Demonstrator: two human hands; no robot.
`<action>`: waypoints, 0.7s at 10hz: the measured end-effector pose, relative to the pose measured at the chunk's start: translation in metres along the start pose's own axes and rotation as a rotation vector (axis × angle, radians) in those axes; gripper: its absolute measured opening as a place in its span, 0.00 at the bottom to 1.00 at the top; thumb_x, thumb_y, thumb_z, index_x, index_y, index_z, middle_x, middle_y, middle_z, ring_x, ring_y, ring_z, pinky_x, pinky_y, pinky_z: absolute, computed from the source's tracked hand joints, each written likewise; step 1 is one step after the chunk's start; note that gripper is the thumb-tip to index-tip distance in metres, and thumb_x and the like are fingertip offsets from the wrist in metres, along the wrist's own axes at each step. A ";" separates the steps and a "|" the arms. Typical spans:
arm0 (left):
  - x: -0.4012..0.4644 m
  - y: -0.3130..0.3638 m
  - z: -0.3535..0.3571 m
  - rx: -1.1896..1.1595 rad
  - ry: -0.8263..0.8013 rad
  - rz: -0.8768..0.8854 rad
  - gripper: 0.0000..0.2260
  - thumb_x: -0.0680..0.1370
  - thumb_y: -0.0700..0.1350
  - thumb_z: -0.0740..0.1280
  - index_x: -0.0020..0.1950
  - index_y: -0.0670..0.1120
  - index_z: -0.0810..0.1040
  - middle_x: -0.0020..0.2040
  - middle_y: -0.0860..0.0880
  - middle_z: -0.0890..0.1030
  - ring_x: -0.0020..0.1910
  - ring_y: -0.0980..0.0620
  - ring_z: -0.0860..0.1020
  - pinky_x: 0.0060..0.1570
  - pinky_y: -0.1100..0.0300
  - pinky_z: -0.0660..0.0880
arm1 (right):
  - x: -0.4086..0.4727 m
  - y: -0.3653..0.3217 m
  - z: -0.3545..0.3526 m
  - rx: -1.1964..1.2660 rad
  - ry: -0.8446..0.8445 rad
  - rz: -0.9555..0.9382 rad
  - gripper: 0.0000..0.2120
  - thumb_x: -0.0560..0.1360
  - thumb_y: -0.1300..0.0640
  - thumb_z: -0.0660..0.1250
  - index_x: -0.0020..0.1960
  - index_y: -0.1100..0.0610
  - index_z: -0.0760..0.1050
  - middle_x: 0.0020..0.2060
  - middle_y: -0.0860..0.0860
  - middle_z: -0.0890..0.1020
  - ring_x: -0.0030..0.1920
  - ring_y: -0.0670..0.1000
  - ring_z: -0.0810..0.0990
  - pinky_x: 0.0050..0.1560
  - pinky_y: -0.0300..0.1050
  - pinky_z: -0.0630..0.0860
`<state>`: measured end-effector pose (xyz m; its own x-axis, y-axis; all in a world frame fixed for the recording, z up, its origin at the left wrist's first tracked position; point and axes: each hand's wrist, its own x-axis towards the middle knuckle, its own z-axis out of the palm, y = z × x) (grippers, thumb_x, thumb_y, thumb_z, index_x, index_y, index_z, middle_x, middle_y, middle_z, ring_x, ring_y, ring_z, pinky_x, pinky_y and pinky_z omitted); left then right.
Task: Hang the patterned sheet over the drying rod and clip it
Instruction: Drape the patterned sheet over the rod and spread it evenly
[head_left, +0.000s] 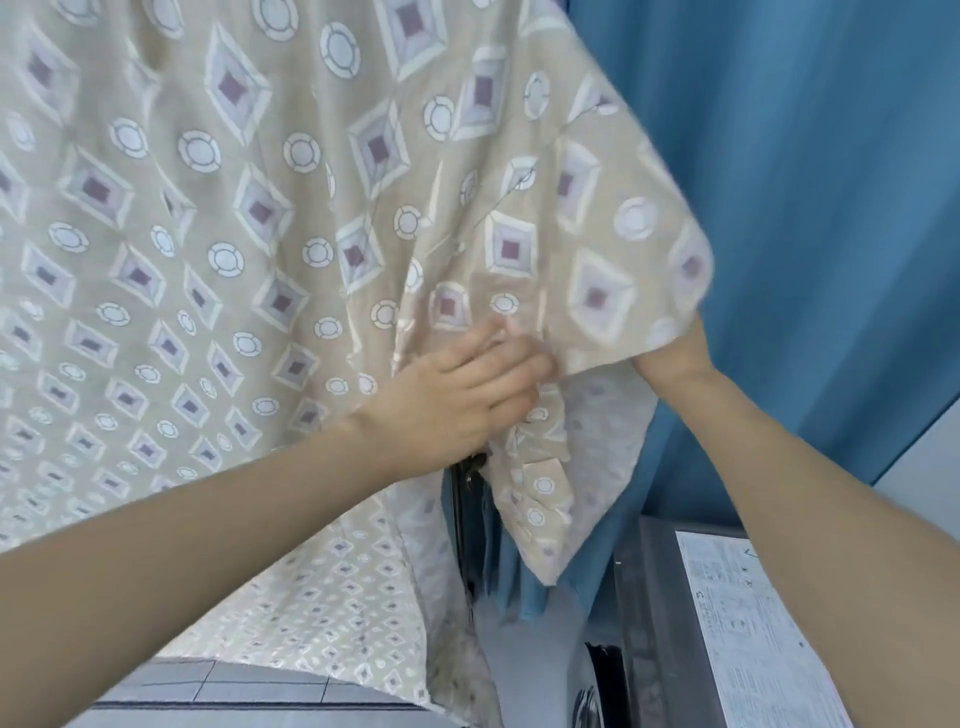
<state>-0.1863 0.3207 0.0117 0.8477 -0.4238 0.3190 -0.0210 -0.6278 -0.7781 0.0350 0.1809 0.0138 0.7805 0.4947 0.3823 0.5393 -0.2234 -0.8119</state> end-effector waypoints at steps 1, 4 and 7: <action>0.023 -0.002 0.002 0.024 -0.101 0.297 0.15 0.79 0.36 0.56 0.63 0.45 0.75 0.61 0.46 0.76 0.62 0.44 0.74 0.68 0.49 0.62 | 0.006 -0.008 -0.024 -0.337 -0.043 -0.259 0.30 0.67 0.46 0.64 0.67 0.54 0.65 0.52 0.48 0.78 0.49 0.53 0.75 0.50 0.46 0.69; 0.095 0.000 0.027 0.314 -0.839 -0.234 0.18 0.82 0.44 0.54 0.66 0.60 0.74 0.62 0.61 0.74 0.68 0.63 0.61 0.70 0.59 0.51 | 0.044 -0.015 -0.071 -0.511 0.148 -0.180 0.03 0.71 0.62 0.60 0.41 0.57 0.65 0.34 0.52 0.73 0.35 0.58 0.70 0.30 0.45 0.61; 0.155 0.030 0.031 -0.167 -0.837 -0.431 0.11 0.73 0.35 0.62 0.50 0.46 0.77 0.45 0.47 0.78 0.43 0.45 0.76 0.40 0.55 0.72 | 0.058 -0.035 -0.059 -0.171 0.075 -0.059 0.16 0.74 0.59 0.61 0.30 0.54 0.60 0.28 0.48 0.67 0.32 0.51 0.63 0.34 0.44 0.63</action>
<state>-0.0392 0.2565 0.0214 0.9027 0.4299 0.0192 0.3613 -0.7329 -0.5765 0.0804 0.1677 0.0909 0.7637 0.4488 0.4640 0.6258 -0.3383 -0.7028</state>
